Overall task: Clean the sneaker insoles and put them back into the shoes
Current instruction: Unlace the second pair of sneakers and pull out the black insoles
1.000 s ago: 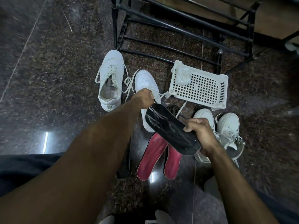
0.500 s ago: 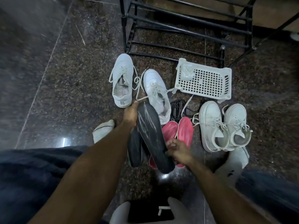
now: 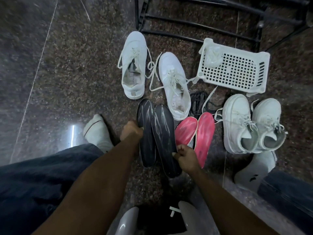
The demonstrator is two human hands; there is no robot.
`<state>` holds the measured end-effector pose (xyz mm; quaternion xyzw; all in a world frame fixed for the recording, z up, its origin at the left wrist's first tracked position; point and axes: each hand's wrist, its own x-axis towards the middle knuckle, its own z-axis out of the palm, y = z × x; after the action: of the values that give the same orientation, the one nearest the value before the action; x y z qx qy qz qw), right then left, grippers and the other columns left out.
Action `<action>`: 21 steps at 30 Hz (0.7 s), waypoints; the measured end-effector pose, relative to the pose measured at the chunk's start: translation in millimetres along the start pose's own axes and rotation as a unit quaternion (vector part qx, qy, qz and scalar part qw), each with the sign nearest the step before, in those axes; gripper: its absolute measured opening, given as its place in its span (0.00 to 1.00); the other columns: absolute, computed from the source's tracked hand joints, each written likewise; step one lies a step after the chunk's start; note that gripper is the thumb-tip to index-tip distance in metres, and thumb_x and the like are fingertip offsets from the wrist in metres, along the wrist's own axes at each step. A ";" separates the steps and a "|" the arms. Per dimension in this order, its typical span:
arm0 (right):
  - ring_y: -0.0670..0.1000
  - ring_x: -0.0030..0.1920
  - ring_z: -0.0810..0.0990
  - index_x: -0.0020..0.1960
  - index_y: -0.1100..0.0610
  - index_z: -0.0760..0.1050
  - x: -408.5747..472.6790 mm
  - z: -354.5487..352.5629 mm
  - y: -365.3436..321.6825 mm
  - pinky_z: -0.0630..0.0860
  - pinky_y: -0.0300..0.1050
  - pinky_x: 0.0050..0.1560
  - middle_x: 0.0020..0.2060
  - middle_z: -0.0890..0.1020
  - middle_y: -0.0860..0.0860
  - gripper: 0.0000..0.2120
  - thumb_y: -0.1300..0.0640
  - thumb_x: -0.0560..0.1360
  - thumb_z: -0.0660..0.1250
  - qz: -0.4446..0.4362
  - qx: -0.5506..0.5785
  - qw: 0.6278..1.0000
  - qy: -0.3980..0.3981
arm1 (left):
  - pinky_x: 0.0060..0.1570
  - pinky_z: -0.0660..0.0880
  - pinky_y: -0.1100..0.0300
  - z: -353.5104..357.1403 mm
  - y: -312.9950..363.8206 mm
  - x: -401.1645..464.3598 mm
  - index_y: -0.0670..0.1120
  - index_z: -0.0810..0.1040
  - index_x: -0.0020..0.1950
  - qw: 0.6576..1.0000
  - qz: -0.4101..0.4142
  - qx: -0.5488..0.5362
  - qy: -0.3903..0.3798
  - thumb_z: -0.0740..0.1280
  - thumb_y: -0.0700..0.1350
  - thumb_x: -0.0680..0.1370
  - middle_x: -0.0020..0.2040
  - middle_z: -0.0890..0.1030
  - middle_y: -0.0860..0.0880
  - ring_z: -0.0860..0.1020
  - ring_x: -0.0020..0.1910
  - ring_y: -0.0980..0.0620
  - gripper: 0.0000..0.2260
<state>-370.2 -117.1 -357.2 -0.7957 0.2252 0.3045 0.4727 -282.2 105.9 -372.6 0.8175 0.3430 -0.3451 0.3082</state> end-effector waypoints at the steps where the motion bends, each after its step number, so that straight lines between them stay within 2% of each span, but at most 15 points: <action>1: 0.50 0.38 0.75 0.38 0.60 0.72 3.6 2.2 -7.2 0.76 0.52 0.44 0.35 0.79 0.57 0.09 0.64 0.72 0.71 -0.008 -0.009 1.000 0.004 | 0.60 0.75 0.45 -3.0 0.4 0.0 0.42 0.72 0.65 1.000 -0.004 -0.002 0.006 0.68 0.54 0.72 0.63 0.76 0.40 0.76 0.60 0.39 0.26; 3: 0.51 0.39 0.75 0.38 0.57 0.71 11.9 9.2 -21.0 0.72 0.46 0.43 0.36 0.80 0.57 0.10 0.65 0.73 0.71 -0.018 -0.015 1.000 0.011 | 0.60 0.74 0.45 -10.8 -2.1 1.4 0.42 0.73 0.64 0.999 -0.027 0.003 0.039 0.66 0.52 0.72 0.63 0.76 0.40 0.76 0.60 0.38 0.23; 5: 0.52 0.42 0.77 0.41 0.55 0.70 16.0 19.6 -33.7 0.74 0.44 0.46 0.39 0.80 0.57 0.10 0.63 0.74 0.70 -0.013 0.001 1.000 -0.014 | 0.61 0.73 0.46 -21.5 -7.7 0.9 0.42 0.71 0.65 0.997 -0.052 0.015 0.060 0.64 0.49 0.75 0.64 0.75 0.39 0.75 0.62 0.37 0.21; 7: 0.55 0.48 0.80 0.52 0.55 0.73 17.3 29.4 -40.1 0.77 0.52 0.55 0.46 0.81 0.55 0.09 0.57 0.75 0.71 0.004 -0.004 0.997 -0.079 | 0.61 0.73 0.45 -32.0 -14.3 0.6 0.41 0.70 0.67 0.995 -0.067 0.006 0.070 0.65 0.49 0.75 0.65 0.73 0.39 0.74 0.63 0.36 0.23; 8: 0.55 0.51 0.80 0.59 0.56 0.72 17.4 32.0 -39.0 0.76 0.52 0.55 0.48 0.81 0.54 0.15 0.54 0.76 0.70 0.000 -0.045 0.995 -0.092 | 0.61 0.73 0.44 -36.1 -16.4 -0.2 0.40 0.69 0.69 0.994 -0.072 -0.003 0.078 0.65 0.49 0.74 0.67 0.72 0.39 0.73 0.63 0.36 0.25; 10: 0.55 0.52 0.80 0.65 0.52 0.70 13.3 26.9 -35.5 0.74 0.48 0.53 0.50 0.82 0.51 0.18 0.51 0.76 0.67 0.002 -0.138 0.989 -0.059 | 0.63 0.72 0.43 -40.4 -15.9 -3.8 0.40 0.68 0.70 0.993 -0.068 -0.020 0.096 0.65 0.49 0.73 0.69 0.69 0.39 0.72 0.65 0.36 0.28; 12: 0.54 0.51 0.81 0.58 0.50 0.76 9.7 15.5 -26.0 0.76 0.47 0.52 0.49 0.83 0.51 0.12 0.53 0.75 0.66 0.023 -0.157 0.987 -0.028 | 0.63 0.72 0.44 -41.2 -10.8 -9.7 0.39 0.71 0.67 0.992 -0.043 -0.039 0.110 0.65 0.47 0.72 0.67 0.71 0.39 0.72 0.64 0.36 0.25; 14: 0.55 0.47 0.83 0.48 0.53 0.81 5.6 2.9 -12.0 0.79 0.48 0.49 0.45 0.84 0.53 0.07 0.55 0.72 0.66 0.030 -0.165 0.985 -0.042 | 0.61 0.73 0.46 -39.2 -3.9 -16.7 0.40 0.75 0.62 0.991 -0.008 -0.065 0.113 0.64 0.47 0.69 0.63 0.75 0.39 0.74 0.61 0.38 0.23; 16: 0.53 0.41 0.82 0.40 0.54 0.80 0.1 -11.9 4.2 0.79 0.49 0.45 0.40 0.84 0.53 0.03 0.59 0.70 0.68 0.030 -0.183 0.980 -0.074 | 0.60 0.74 0.50 -33.3 5.0 -25.6 0.43 0.79 0.57 0.990 0.028 -0.082 0.109 0.64 0.47 0.70 0.60 0.78 0.40 0.76 0.59 0.39 0.18; 18: 0.52 0.36 0.79 0.34 0.52 0.75 -6.4 -27.1 14.1 0.78 0.52 0.44 0.34 0.82 0.54 0.08 0.60 0.70 0.69 0.028 -0.192 0.978 -0.079 | 0.57 0.73 0.55 -25.6 16.7 -37.5 0.45 0.81 0.55 0.990 0.046 -0.081 0.101 0.65 0.43 0.74 0.58 0.80 0.42 0.77 0.58 0.41 0.12; 21: 0.51 0.32 0.76 0.33 0.52 0.72 -4.0 -50.0 14.2 0.76 0.47 0.38 0.30 0.78 0.51 0.11 0.61 0.72 0.69 0.045 -0.216 0.972 -0.082 | 0.52 0.73 0.58 -12.9 33.0 -50.8 0.49 0.82 0.54 0.992 0.081 -0.057 0.074 0.64 0.43 0.77 0.58 0.81 0.43 0.78 0.56 0.41 0.09</action>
<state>-368.7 -167.7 -344.8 -0.8403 0.1504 0.4311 0.2922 -279.0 78.8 -317.0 0.8470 0.3169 -0.2370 0.3550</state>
